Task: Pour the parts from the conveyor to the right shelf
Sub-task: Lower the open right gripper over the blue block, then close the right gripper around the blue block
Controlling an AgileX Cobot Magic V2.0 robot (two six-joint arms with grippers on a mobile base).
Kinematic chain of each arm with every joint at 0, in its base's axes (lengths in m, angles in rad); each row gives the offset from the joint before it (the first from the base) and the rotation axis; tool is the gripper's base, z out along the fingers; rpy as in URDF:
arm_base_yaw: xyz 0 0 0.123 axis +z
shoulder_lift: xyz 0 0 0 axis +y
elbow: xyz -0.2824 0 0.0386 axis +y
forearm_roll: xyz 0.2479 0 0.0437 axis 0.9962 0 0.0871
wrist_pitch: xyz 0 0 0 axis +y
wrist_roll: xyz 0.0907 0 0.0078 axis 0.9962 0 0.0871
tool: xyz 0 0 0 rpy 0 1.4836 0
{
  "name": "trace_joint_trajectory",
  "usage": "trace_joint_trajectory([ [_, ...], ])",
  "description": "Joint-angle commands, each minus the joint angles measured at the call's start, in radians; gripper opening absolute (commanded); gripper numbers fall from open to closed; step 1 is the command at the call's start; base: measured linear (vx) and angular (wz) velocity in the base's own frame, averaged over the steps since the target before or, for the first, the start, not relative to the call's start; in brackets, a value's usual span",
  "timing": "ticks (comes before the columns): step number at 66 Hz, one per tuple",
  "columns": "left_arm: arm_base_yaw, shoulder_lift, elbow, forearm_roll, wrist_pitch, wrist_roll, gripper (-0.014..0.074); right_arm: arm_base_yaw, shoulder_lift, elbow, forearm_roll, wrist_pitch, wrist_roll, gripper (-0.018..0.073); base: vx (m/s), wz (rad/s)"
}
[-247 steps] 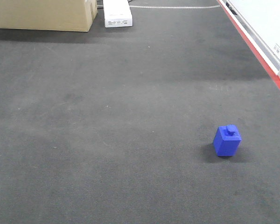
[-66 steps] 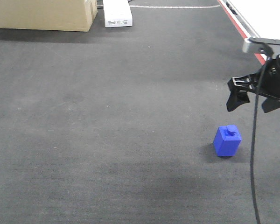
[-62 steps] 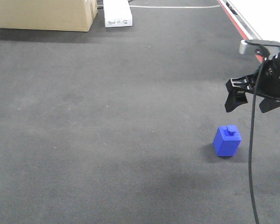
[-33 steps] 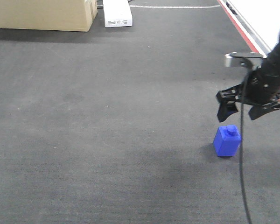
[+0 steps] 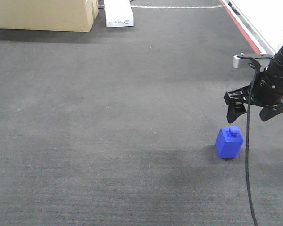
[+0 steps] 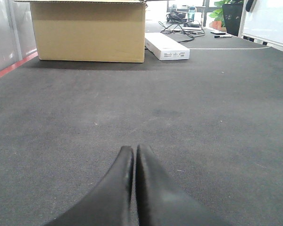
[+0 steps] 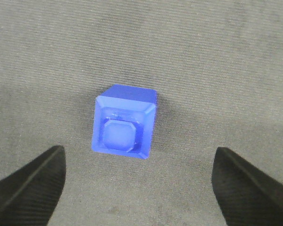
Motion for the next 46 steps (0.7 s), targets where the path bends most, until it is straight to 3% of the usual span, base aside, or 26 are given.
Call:
trace_joint_trajectory([
  [1, 0.004, 0.017, -0.02, -0.008, -0.079, -0.008, -0.0006, -0.004, -0.044, -0.03, 0.04, 0.014, -0.021, 0.0595, 0.0, 0.0],
  [46, 0.004, 0.017, -0.02, -0.008, -0.079, -0.008, -0.0006, -0.004, 0.135, -0.03, 0.052, -0.007, -0.027, 0.0595, 0.0, 0.0],
])
